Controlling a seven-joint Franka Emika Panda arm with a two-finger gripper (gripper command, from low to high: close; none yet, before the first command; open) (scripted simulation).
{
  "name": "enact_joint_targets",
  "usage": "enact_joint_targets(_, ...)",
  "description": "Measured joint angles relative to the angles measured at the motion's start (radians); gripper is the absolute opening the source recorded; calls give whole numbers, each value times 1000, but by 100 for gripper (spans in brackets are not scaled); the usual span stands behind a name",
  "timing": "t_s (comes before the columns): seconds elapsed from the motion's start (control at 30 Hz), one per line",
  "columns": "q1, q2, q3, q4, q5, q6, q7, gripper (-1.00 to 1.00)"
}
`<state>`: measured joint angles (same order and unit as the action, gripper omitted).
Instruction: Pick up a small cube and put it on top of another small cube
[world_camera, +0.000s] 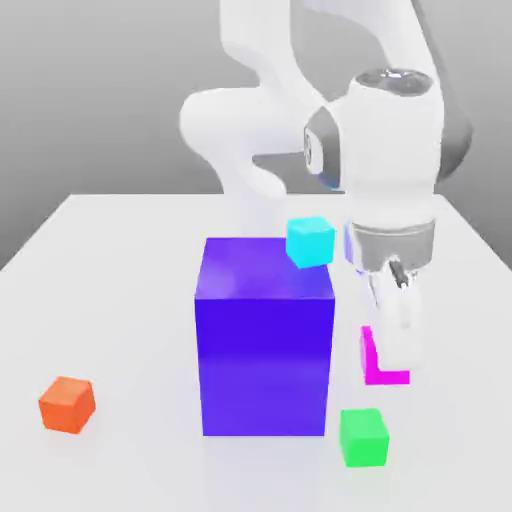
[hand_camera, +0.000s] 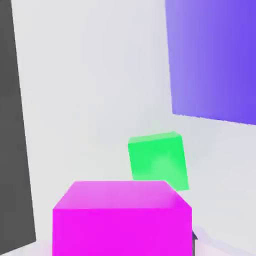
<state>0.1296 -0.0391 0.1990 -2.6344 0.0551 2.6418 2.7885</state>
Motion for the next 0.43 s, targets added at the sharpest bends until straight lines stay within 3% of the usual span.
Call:
enact_joint_targets(0.17, -3, 0, 3, 0, -1, 5, 1, -100)
enact_joint_targets(0.2, 86, 68, -84, -2, -30, 58, 55, -100)
enact_joint_targets(0.23, 86, 68, -85, -2, -30, 59, 55, -100)
enact_joint_targets(0.27, 157, 137, -155, -2, -35, 114, 82, -100)
enact_joint_targets(0.3, 199, 194, -195, 0, -32, 159, 95, 100)
enact_joint_targets(0.43, 199, 194, -195, 0, -32, 159, 95, 100)
